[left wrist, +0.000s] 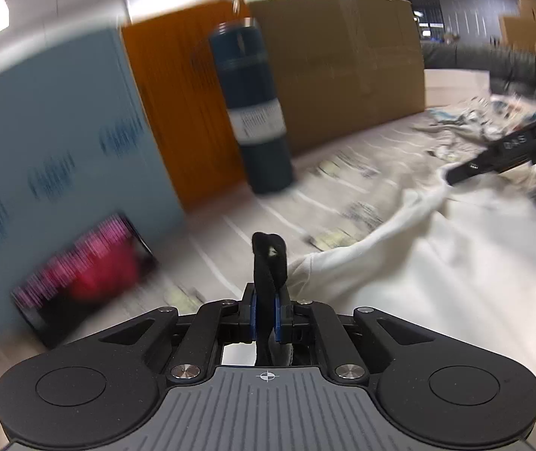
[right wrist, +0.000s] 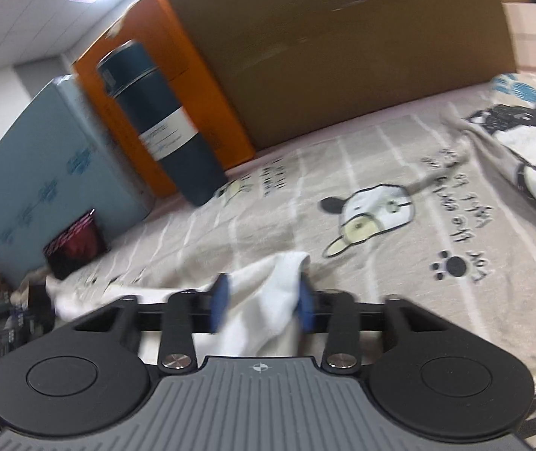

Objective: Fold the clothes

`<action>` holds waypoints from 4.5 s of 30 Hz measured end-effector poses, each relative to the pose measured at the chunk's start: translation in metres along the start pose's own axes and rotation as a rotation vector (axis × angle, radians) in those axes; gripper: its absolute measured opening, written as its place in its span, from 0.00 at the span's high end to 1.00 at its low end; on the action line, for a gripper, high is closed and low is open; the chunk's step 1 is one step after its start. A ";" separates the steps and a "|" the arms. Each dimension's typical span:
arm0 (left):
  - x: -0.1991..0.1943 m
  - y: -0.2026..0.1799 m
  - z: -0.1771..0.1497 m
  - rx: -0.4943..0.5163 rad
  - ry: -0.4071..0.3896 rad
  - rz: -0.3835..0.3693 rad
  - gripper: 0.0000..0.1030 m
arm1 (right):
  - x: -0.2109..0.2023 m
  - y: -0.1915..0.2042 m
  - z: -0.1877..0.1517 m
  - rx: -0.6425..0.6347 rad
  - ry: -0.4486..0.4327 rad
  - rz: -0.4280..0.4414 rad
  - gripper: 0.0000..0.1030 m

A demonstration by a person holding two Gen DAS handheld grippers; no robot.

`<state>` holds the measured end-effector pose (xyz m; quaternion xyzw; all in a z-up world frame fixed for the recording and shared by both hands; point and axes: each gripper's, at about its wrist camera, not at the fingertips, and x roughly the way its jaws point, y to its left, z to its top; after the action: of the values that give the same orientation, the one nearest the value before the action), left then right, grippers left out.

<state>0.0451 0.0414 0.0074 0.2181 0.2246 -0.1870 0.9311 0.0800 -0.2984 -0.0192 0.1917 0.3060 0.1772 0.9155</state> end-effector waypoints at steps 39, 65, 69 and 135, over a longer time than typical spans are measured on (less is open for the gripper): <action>0.037 0.058 0.038 0.002 0.016 0.194 0.46 | 0.008 -0.024 0.028 -0.048 -0.118 -0.392 0.56; -0.061 0.093 -0.111 -0.502 0.154 0.174 0.69 | -0.167 0.033 -0.047 -0.029 -0.329 -0.225 0.32; -0.082 0.076 -0.092 -0.386 0.086 0.315 0.50 | -0.186 0.030 -0.080 -0.001 -0.295 -0.255 0.32; -0.233 -0.084 -0.144 -0.060 -0.064 -0.383 0.93 | -0.165 0.192 -0.199 -0.940 0.130 0.527 0.21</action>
<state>-0.2341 0.1007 -0.0188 0.1374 0.2378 -0.3609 0.8913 -0.2083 -0.1575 0.0031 -0.1797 0.1915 0.5301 0.8062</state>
